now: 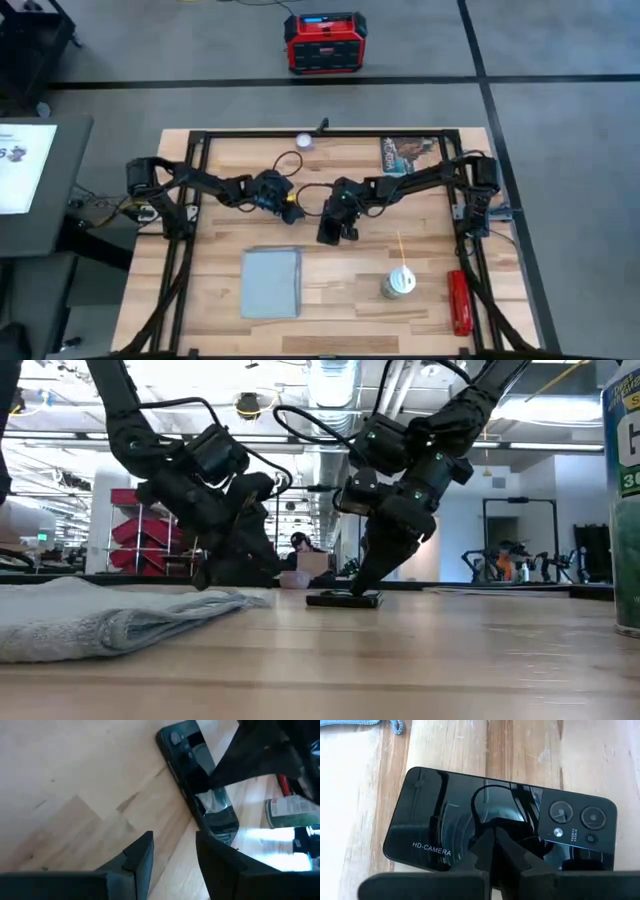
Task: Apply microfiber cloth
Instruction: Spray the back of the cellphone with the cleaning bottle
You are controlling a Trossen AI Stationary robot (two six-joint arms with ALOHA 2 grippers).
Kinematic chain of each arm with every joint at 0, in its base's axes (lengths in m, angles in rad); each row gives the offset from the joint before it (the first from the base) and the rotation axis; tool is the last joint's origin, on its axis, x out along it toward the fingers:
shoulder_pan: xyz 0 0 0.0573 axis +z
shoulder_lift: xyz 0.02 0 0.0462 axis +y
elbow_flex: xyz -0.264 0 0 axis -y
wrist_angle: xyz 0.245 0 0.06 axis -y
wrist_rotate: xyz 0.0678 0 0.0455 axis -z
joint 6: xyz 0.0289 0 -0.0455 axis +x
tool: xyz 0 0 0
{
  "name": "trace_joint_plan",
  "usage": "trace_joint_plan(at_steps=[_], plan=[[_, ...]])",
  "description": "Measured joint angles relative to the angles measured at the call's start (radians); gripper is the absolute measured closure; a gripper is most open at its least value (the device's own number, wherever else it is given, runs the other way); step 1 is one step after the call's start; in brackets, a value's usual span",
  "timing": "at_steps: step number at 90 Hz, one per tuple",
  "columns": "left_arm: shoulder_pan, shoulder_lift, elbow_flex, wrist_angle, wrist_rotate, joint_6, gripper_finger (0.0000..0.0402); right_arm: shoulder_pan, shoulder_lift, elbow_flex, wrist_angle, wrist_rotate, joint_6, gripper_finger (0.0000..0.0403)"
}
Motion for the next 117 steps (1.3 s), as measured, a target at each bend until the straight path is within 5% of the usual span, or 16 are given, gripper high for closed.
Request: trace_joint_plan(at_steps=[53, 85, 117], plan=[[-0.003, -0.002, 0.001, 0.015, 0.0, -0.032, 0.0273, 0.003, -0.005, -0.001, -0.018, 0.004, -0.002, 0.0403], [-0.003, -0.002, 0.002, 0.102, 0.07, -0.106, 0.0273, 0.045, -0.235, -0.013, -0.109, 0.15, -0.018, 0.0403], [-0.033, 0.215, 0.142, 0.171, 0.111, -0.151, 0.0273, 0.07, -0.273, -0.026, -0.285, 0.221, 0.04, 0.0403]])
